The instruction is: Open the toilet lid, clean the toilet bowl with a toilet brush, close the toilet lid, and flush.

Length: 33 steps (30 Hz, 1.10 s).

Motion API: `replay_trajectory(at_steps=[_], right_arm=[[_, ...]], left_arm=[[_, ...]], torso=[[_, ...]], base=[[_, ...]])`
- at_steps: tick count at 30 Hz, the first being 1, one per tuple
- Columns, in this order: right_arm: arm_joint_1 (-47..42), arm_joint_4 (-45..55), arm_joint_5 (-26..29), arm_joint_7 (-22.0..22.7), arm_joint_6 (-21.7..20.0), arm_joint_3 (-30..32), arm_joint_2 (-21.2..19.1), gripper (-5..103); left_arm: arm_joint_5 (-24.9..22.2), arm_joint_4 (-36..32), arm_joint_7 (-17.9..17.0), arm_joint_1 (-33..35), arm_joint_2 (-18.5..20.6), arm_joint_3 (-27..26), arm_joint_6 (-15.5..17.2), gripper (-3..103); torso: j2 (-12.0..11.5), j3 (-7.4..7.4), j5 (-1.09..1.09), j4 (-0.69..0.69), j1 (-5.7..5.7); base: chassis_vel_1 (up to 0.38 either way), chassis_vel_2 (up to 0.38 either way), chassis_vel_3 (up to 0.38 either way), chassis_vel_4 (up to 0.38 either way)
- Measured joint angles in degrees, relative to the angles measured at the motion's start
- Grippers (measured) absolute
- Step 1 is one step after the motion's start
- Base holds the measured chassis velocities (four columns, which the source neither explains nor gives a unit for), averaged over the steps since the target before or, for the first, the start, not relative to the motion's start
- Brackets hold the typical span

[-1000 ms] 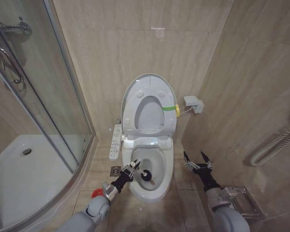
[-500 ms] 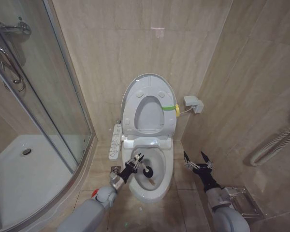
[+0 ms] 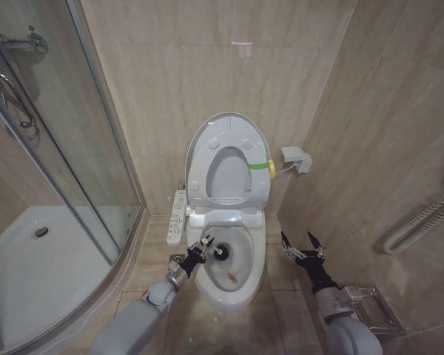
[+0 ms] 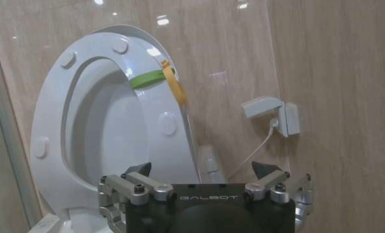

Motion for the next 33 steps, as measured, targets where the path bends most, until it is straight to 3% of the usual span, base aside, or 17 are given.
replay_trajectory(at_steps=[5,16,22,27,33], right_arm=[[0.0,0.0,0.0,0.0,0.0,0.0,0.0,100],[0.0,0.0,0.0,0.0,0.0,0.0,0.0,100],[0.0,0.0,0.0,0.0,0.0,0.0,0.0,100],[0.0,0.0,0.0,0.0,0.0,0.0,0.0,100],[0.0,0.0,0.0,0.0,0.0,0.0,0.0,100]], left_arm=[[-3.15,-5.74,4.17,1.96,1.65,1.1,-1.79,22],[-3.0,-16.44,1.33,8.8,6.93,2.39,0.13,22],[0.21,-15.4,-1.88,9.73,8.67,0.19,1.9,22],[-0.16,-13.99,-2.46,9.23,8.89,-0.62,2.42,22],[-5.64,-16.02,1.54,7.9,9.88,0.8,1.34,22]], torso=[[0.0,-0.01,-0.01,-0.02,0.0],[0.01,-0.01,0.0,0.0,-0.01],[0.01,-0.01,-0.02,-0.02,-0.01],[0.01,0.0,-0.03,-0.01,0.0],[0.01,0.0,-0.02,-0.02,0.0]], base=[[0.0,0.0,0.0,0.0],[0.0,0.0,0.0,0.0],[0.0,0.0,0.0,0.0],[0.0,0.0,0.0,0.0],[0.0,0.0,0.0,0.0]])
